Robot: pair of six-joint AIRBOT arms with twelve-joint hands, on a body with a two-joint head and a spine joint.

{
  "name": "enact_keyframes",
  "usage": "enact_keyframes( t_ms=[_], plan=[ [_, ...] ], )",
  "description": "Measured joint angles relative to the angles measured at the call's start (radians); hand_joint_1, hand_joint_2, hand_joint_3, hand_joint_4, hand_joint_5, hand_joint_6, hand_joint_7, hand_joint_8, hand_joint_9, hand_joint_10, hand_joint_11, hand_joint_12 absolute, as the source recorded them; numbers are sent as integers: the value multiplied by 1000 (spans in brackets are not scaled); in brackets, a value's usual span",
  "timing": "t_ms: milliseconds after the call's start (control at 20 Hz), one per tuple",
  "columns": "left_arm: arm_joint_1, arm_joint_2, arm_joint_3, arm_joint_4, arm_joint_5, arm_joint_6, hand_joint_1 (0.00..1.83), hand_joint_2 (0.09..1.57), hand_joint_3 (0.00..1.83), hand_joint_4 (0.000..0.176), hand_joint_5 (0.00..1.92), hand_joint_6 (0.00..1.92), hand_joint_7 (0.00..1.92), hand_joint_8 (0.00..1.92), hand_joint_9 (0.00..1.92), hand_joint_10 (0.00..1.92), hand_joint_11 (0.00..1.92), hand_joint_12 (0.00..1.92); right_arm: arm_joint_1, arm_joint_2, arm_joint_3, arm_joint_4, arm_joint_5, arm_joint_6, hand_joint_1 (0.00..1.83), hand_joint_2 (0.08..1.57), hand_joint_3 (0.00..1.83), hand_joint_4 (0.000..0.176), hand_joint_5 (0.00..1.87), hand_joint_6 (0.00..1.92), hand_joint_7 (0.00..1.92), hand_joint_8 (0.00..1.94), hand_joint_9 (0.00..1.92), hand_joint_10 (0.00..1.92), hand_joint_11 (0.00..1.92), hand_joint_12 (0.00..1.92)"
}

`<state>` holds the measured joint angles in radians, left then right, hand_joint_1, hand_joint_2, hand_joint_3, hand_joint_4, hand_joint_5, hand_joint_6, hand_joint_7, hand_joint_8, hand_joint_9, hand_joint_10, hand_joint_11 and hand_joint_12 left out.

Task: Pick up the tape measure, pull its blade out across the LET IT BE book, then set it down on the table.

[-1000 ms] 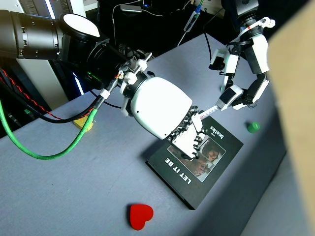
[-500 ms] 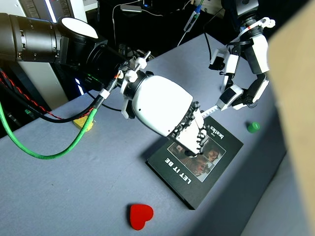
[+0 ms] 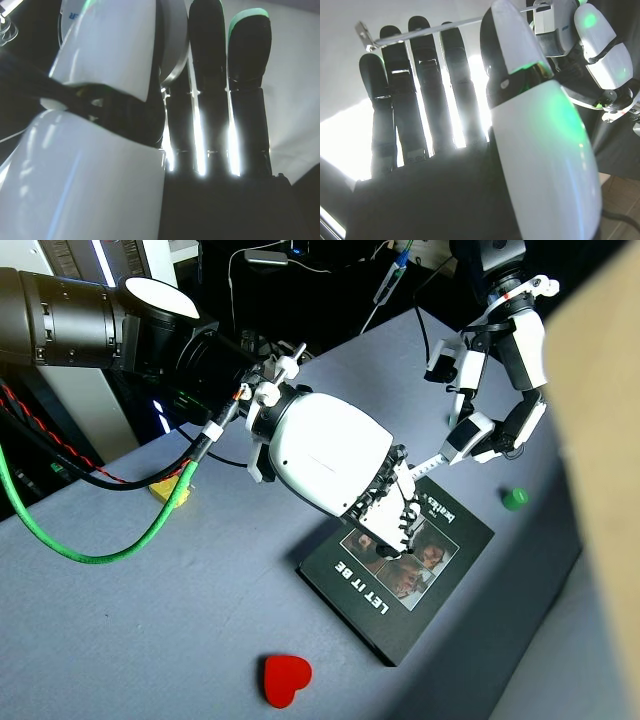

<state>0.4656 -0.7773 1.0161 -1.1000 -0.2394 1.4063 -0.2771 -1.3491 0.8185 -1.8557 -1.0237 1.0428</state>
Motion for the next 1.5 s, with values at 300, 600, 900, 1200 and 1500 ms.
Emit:
enact_keyframes(
  t_ms=[300,600,900,1200,1500],
  plan=[
    [0,0,0,0,0,0,1496,1054,0,0,964,878,1232,359,1045,898,925,1391,0,0,0,0,0,3,1168,1191,9,5,808,1303,871,1073,833,611,537,1382],
    [0,0,0,0,2,3,1497,1053,0,0,968,877,1231,358,1047,895,924,1390,0,-1,0,-1,-2,4,1177,1189,0,10,792,1253,901,1161,792,854,579,1421],
    [0,0,0,-1,3,1,1496,1057,0,0,947,892,1193,423,1046,905,946,1380,0,10,0,-2,4,9,1177,1192,0,5,781,1264,901,1168,782,879,570,1424],
    [0,-6,0,-9,7,-12,1497,1054,0,0,952,876,1223,381,1060,887,924,1399,0,76,-1,-15,46,29,1177,1192,0,2,776,1271,907,1158,778,881,560,1419],
    [0,-6,-1,-12,11,-16,1496,1057,0,0,947,877,1196,427,1065,886,916,1408,0,142,-7,-34,106,39,1178,1188,0,11,794,1262,907,1143,774,885,564,1419]
  ],
)
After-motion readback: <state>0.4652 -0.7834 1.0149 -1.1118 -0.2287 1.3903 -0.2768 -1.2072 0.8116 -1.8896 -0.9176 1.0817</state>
